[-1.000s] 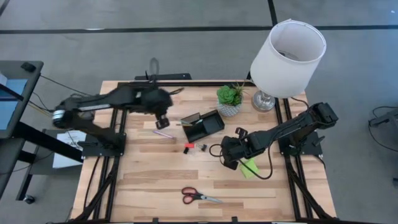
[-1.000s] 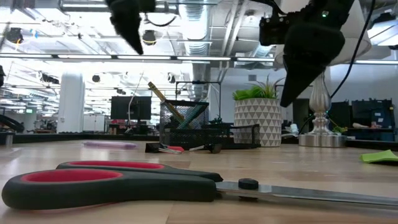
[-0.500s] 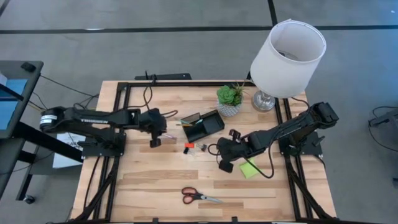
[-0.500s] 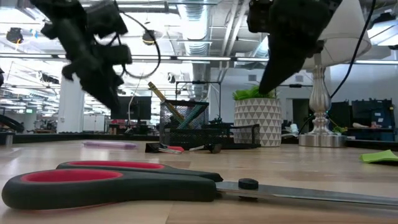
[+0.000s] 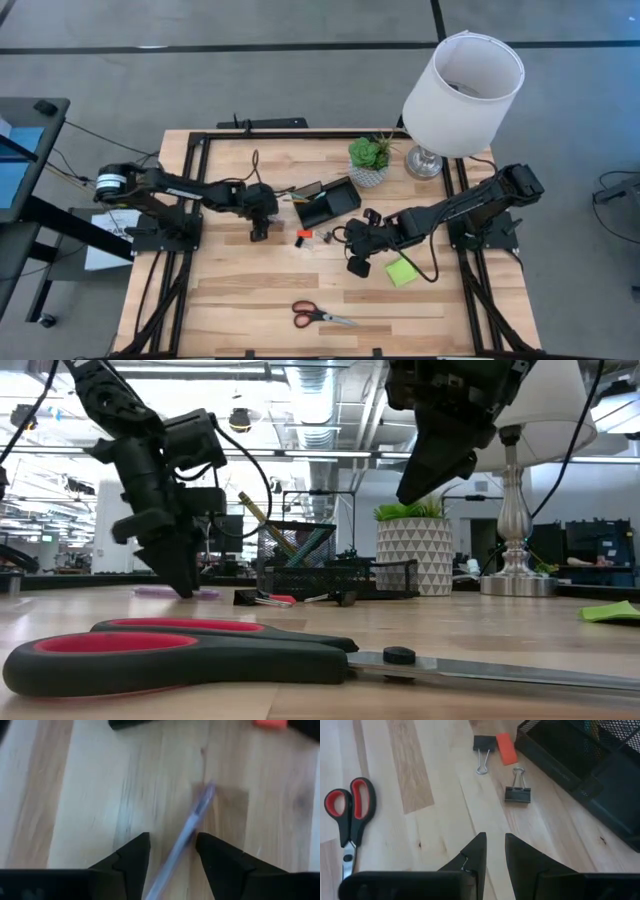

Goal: Pick and place office supplies into organizer
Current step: Put the light purple pen into the black desk organizer

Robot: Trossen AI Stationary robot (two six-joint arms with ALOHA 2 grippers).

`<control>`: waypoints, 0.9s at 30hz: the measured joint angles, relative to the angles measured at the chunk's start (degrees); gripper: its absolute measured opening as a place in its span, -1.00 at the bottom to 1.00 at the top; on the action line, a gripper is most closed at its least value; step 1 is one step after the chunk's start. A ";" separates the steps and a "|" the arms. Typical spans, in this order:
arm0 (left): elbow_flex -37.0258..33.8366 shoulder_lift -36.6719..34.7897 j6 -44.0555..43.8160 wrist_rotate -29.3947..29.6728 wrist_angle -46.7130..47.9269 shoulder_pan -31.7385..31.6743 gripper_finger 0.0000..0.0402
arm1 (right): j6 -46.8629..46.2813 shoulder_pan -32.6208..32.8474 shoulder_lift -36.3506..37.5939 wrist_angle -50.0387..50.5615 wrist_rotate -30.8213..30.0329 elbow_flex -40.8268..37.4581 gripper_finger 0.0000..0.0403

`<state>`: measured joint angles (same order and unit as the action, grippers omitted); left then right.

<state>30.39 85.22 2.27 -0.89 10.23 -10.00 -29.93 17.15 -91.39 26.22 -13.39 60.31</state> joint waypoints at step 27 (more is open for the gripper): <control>-0.81 -0.63 -45.11 6.15 -5.70 15.84 -0.61 | 2.52 0.88 -0.02 0.04 0.02 0.00 -0.68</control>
<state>29.58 84.60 -42.84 5.26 4.54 5.84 -27.42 18.03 -91.42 26.26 -13.37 60.31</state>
